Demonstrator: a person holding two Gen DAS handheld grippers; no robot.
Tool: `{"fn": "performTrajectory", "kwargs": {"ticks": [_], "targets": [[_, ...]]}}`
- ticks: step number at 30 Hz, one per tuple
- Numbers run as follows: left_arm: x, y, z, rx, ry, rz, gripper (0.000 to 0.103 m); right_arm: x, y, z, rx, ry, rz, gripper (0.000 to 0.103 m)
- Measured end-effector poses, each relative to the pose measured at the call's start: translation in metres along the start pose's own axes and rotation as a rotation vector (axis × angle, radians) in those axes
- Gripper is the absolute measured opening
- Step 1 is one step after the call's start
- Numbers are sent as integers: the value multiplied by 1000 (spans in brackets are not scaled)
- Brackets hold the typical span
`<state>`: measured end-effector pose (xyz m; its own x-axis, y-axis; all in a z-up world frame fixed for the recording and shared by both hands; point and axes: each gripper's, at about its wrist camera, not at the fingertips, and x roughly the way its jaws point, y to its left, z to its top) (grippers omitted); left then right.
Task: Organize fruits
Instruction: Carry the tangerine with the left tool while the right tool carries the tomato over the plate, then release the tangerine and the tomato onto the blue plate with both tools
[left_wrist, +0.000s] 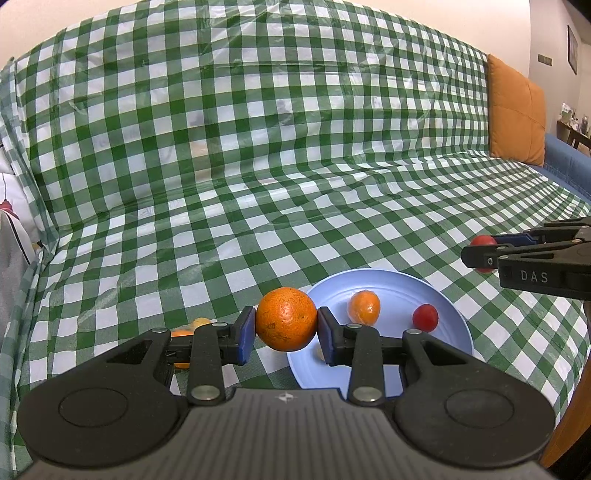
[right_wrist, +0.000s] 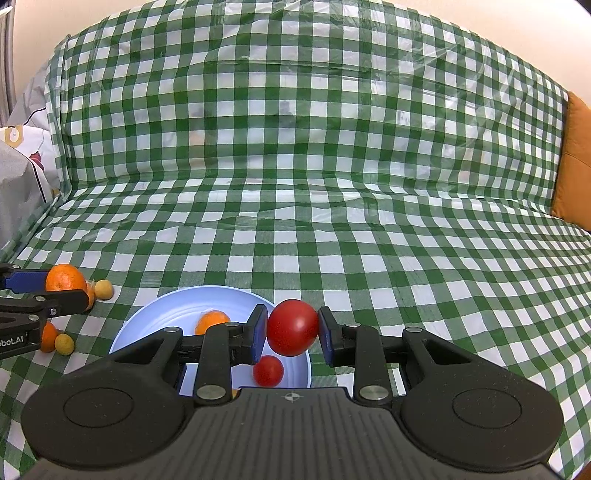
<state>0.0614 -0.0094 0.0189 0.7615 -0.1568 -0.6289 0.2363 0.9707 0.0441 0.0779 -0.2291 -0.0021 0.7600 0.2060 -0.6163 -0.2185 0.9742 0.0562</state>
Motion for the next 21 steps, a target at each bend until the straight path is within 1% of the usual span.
{"fn": "performTrajectory", "kwargs": {"ticks": [4,11,17,21], "targets": [[-1,-4,-1,14,-4,-24,39,0,0,0,3,5,5,31],[1,-18,-4,47,7,-95,39,0,8,1,-18,9,27,31],[5,-31,-8,93,17,-123,39,2,15,2,-32,19,47,31],[8,-35,-10,109,24,-128,39,2,18,3,-39,20,54,31]]}}
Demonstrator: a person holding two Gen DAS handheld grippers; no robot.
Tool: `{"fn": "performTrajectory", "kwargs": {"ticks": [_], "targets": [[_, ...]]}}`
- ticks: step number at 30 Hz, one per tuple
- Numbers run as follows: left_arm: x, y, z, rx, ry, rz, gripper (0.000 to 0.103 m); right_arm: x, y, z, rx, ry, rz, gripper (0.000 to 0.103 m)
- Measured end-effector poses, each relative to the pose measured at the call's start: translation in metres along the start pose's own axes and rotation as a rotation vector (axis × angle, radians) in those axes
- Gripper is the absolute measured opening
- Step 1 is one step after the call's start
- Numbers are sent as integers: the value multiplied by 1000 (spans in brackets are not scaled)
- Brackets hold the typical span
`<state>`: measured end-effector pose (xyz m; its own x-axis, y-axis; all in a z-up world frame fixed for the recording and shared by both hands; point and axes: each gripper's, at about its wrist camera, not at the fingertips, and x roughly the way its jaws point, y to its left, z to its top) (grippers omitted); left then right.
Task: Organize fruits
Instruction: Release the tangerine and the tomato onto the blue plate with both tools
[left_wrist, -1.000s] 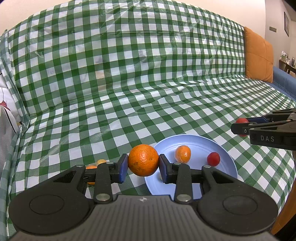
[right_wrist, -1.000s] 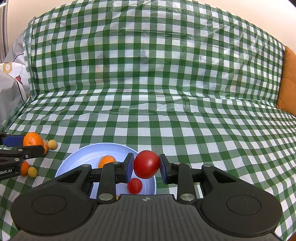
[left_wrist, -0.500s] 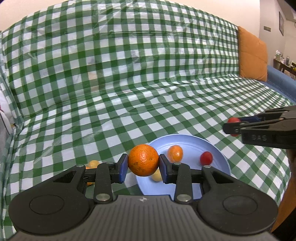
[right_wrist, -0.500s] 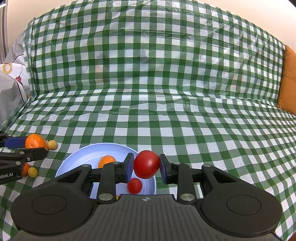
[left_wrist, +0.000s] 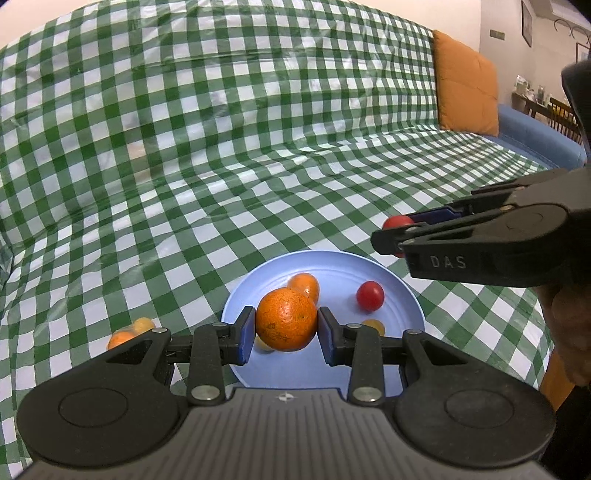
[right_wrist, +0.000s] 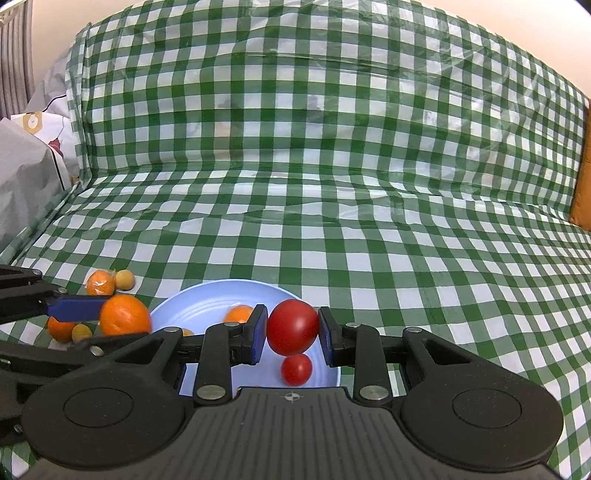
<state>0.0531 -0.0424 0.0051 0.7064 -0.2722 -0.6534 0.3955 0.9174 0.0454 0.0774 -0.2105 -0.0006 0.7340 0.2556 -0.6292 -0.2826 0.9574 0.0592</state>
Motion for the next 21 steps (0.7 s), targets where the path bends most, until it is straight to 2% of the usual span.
{"fn": "performTrajectory", "kwargs": {"ticks": [19,21], "targets": [[1,-5,-2,-1,6,-5,41,2,4,-1,-6,20,13,32],[0,-5,-1,-2,-2,-5,41,3,5,-1,-12,20,9,34]]}}
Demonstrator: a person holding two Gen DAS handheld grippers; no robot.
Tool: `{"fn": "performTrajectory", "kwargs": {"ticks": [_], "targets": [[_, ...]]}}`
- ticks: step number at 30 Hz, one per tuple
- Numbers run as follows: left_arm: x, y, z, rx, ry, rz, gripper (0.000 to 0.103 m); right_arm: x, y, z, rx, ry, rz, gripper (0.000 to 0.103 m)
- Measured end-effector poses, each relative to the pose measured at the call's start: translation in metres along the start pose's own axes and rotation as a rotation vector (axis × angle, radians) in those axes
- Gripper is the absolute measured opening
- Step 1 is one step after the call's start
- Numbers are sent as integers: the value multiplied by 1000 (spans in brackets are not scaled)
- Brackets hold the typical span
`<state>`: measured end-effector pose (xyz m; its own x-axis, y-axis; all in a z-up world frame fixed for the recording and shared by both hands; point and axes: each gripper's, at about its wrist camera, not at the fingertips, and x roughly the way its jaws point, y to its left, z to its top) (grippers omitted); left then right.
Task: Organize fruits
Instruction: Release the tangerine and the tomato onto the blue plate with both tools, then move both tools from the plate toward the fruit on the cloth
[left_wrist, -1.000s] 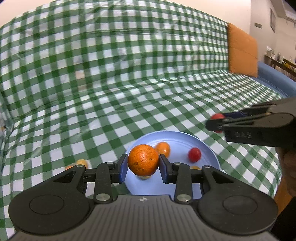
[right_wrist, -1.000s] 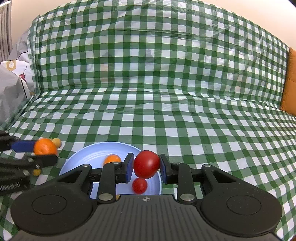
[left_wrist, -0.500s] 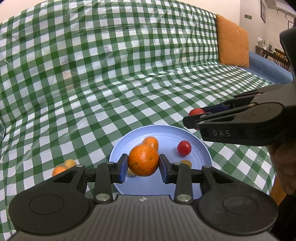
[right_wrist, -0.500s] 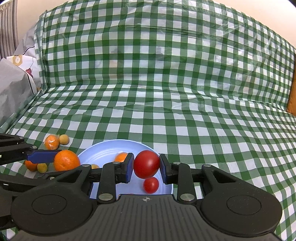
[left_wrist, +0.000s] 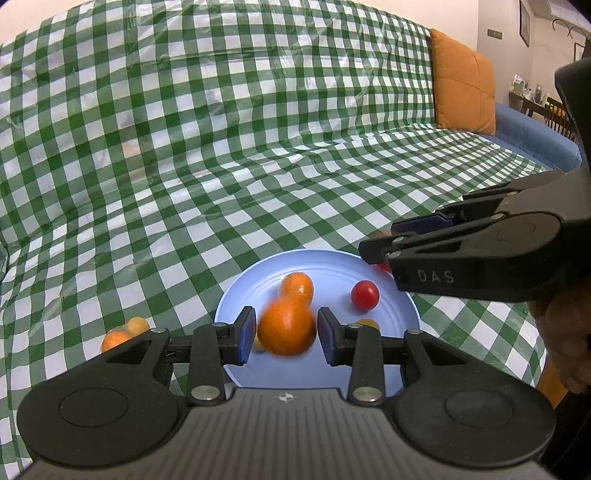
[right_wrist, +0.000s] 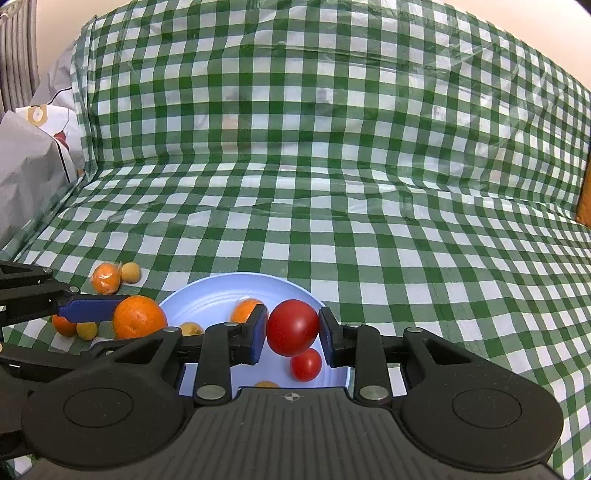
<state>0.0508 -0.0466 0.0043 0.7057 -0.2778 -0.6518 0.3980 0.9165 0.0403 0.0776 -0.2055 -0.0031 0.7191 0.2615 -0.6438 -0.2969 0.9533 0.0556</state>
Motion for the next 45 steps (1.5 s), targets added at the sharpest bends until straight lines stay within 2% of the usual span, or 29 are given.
{"fn": "performTrajectory", "kwargs": {"ticks": [2,10,24,33,36,38,40,42,45], "targets": [[-1,0,0,-3,-3,0,41,-1,0,0,1,-6,-4,45],[-1,2,1,-7,-10,10,41,0,-1,1,7,-8,-14,50],[-7,9,0,-11,-28,50,41,-2,1,2,22,-21,-34,50],[-27,18,-3,9,-95,114,40,-7,9,4,28,-48,-45,50],[-37,29,-2,-22,-88,109,37,-9,9,5,60,-57,-39,45],[-41,41,1,-63,-52,83,35,-10,10,7,93,-64,-26,40],[-46,52,4,-89,-28,65,21,-11,13,8,111,-75,-15,35],[-54,62,7,-78,-36,66,20,-11,18,11,122,-88,-2,31],[-61,82,3,-89,-51,84,17,-12,28,14,122,-104,22,30]]}}
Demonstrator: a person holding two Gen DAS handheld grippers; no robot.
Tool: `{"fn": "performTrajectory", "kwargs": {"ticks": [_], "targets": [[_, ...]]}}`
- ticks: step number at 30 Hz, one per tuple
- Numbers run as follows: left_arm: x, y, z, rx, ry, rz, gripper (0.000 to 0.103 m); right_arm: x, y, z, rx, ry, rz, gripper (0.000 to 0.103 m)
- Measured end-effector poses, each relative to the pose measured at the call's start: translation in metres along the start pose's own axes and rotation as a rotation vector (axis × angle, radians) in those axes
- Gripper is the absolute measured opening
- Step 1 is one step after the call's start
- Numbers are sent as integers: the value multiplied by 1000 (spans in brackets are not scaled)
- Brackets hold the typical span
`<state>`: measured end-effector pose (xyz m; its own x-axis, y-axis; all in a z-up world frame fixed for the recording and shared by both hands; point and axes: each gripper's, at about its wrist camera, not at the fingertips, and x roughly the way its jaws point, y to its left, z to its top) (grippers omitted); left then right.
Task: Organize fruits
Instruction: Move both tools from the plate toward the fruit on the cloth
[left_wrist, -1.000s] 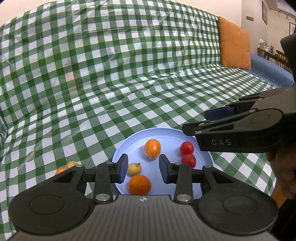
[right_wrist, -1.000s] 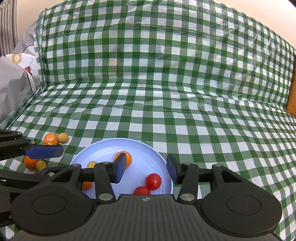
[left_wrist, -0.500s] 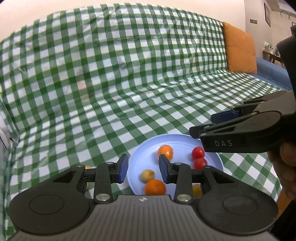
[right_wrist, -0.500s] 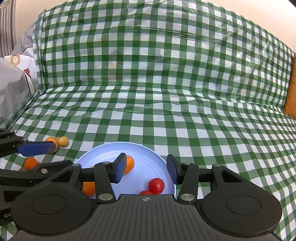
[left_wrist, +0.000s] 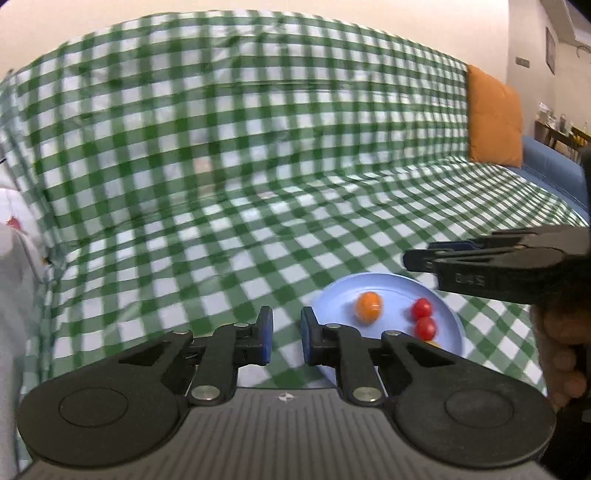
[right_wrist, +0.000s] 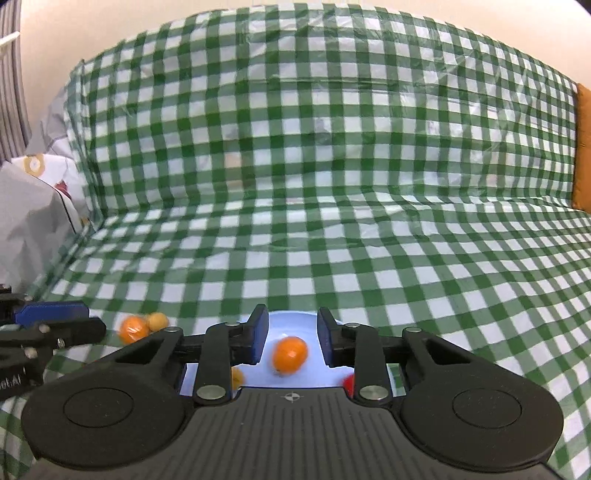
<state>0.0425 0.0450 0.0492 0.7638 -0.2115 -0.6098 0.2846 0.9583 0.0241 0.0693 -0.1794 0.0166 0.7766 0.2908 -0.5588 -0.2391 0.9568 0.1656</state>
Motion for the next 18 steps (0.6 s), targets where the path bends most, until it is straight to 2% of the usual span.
{"fn": "performTrajectory", "kwargs": {"ticks": [2,4,5,8,13,18], "targets": [[5,23,-7,-87,20,12,17,2,8,1,-1,-1,23,30],[13,47,-15,-186,87,61,17,3,16,1,0,2,51,30],[13,58,-16,-235,92,90,17,4,21,2,-1,2,62,30],[11,87,-17,-362,90,97,17,8,34,1,-6,6,92,30],[13,112,-23,-421,122,134,17,14,56,0,-14,15,144,30],[15,138,-29,-510,158,122,17,26,79,-5,-46,47,193,30]]}}
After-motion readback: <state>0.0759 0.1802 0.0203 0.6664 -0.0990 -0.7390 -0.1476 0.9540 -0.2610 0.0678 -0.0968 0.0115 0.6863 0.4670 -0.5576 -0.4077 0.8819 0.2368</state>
